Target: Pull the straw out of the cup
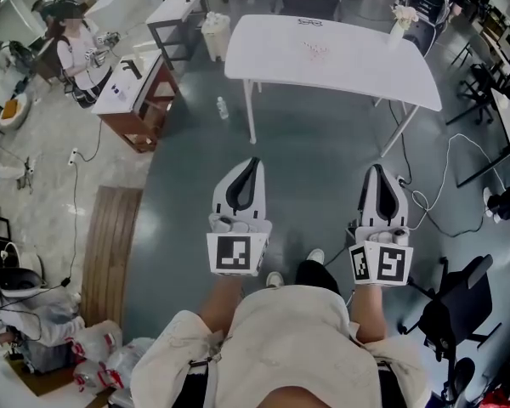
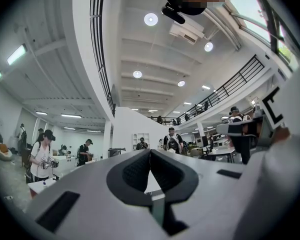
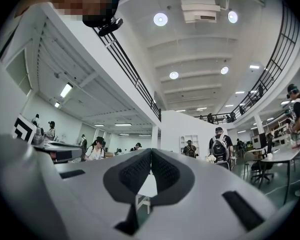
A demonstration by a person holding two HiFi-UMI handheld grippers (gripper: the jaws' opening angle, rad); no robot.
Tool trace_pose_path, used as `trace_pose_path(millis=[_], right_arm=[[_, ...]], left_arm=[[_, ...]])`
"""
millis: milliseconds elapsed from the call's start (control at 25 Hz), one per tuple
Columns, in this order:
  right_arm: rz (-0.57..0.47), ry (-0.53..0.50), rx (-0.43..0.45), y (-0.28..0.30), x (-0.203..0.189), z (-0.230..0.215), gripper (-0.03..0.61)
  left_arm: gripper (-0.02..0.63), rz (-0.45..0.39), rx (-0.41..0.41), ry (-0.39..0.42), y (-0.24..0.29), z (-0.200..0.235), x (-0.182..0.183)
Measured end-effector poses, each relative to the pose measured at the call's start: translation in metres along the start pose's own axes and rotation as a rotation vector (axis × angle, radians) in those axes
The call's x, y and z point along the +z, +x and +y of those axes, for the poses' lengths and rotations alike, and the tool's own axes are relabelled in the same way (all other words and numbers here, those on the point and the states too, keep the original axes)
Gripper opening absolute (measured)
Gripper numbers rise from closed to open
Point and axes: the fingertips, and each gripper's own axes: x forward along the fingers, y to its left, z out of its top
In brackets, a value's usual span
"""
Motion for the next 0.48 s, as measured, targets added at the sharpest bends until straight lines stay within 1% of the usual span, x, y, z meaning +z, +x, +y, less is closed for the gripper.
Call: trace_pose_path(millis=[240, 360, 480], right_arm=[[0.002, 0.005, 0.013, 0.021, -0.010, -0.003, 0.003], [0.005, 0.004, 0.027, 0.037, -0.019, -0.008, 0.003], [0.010, 0.008, 0.032, 0.057, -0.029, -0.014, 0.003]], left_arm=[[0.006, 0.030, 0.014, 0.002, 0.014, 0.009, -0.014], [0.006, 0.025, 0.023, 0.011, 0.029, 0.013, -0.018], [0.006, 0.039, 0.025, 0.023, 0.047, 0.018, -0.027]])
